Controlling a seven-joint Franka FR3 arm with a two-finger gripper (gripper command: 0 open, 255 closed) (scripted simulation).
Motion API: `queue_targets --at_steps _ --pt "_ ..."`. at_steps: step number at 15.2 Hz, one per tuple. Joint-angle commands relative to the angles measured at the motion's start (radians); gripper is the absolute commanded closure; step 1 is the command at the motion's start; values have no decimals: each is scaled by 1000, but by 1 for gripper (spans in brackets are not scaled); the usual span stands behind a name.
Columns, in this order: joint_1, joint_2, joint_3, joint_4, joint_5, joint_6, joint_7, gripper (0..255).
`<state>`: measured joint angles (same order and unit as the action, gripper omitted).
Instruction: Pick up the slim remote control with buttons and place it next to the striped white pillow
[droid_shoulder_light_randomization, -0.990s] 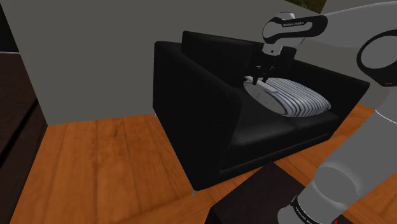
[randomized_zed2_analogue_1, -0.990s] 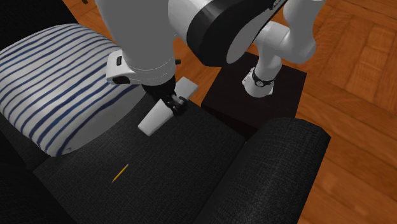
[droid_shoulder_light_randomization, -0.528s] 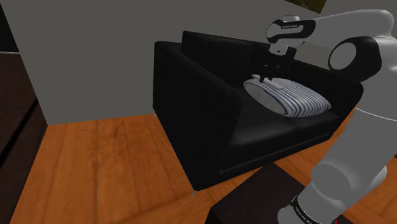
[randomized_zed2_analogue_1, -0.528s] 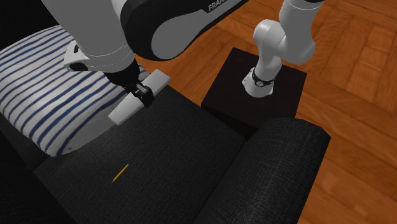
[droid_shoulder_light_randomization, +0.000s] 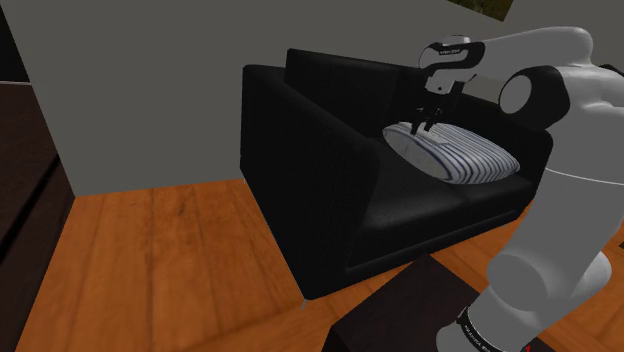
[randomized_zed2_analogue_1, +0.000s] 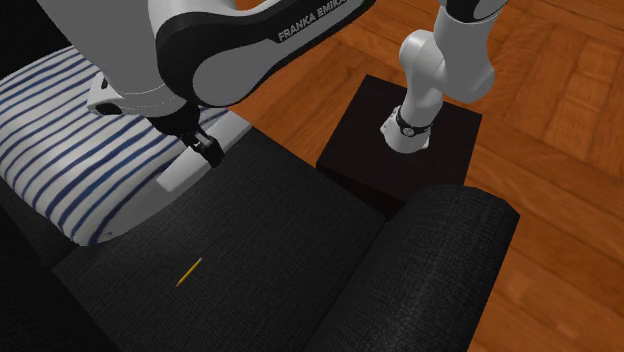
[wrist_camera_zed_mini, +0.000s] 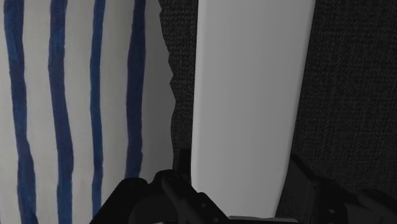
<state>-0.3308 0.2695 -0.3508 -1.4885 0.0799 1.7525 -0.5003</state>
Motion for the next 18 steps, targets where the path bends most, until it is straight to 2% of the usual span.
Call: queue_targets --at_steps 1,18 --pt "0 -1 0 -29 1 29 -3 255" --pt "3 31 7 -216 16 246 -12 255"
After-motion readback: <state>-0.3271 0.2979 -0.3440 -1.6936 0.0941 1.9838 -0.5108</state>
